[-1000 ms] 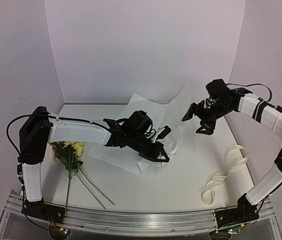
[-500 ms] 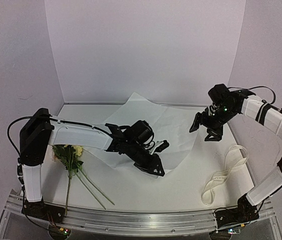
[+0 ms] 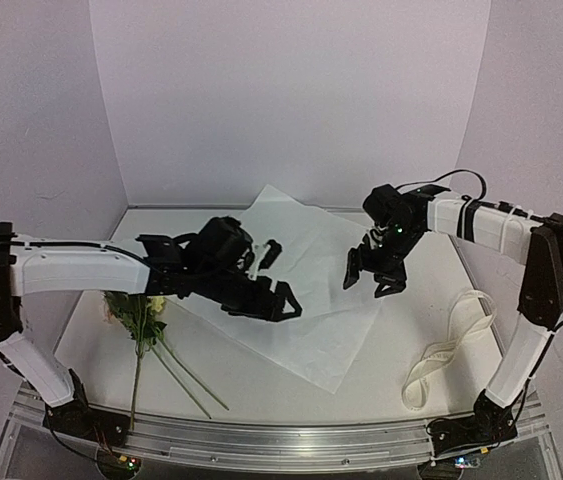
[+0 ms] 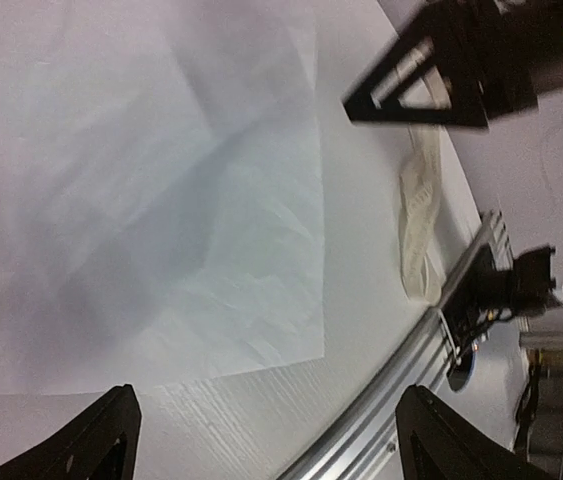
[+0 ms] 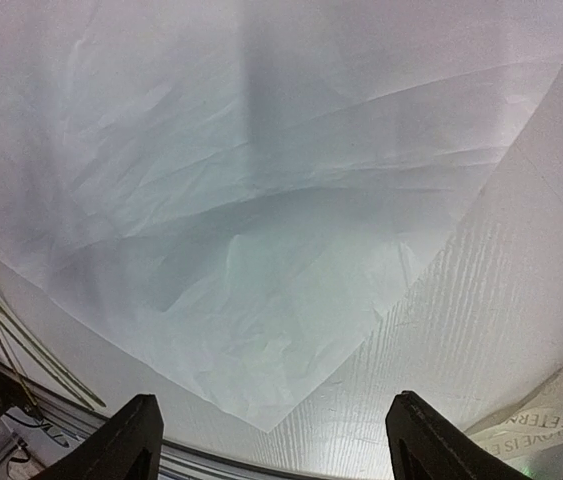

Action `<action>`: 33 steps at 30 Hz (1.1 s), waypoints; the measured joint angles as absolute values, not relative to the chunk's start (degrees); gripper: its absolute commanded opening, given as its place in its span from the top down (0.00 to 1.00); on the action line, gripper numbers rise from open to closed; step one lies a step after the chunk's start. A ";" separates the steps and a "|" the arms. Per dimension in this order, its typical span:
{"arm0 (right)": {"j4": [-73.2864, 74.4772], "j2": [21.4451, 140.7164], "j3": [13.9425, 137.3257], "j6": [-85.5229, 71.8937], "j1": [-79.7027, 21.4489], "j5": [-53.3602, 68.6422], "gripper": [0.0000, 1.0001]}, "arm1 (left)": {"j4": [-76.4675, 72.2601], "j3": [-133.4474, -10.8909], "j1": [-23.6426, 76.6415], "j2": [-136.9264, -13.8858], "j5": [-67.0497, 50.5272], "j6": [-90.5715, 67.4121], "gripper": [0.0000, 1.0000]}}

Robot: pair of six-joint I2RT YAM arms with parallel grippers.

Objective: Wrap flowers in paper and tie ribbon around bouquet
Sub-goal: Unfold the folded wrapping paper at the center of the board, then pick up the fake flower from the center of the board.

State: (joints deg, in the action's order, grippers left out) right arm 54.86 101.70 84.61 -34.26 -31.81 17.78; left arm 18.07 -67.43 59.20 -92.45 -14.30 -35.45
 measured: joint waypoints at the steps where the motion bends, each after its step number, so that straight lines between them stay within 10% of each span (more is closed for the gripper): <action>1: 54.64 102.46 84.91 -34.02 -32.50 17.38 0.20 | 18.17 -65.70 57.66 -89.83 -12.22 -36.71 0.06; 19: 50.80 103.77 77.22 -34.74 -34.45 12.25 0.15 | 39.49 -41.39 43.50 -60.70 17.15 -63.67 0.00; 33: 48.51 101.79 72.54 -32.76 -34.44 14.90 0.04 | 36.39 -36.32 41.26 -71.49 19.59 -67.37 0.00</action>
State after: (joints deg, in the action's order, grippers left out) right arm 48.51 101.79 72.54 -32.76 -34.44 14.90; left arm 36.39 -36.32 41.26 -71.49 19.59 -67.37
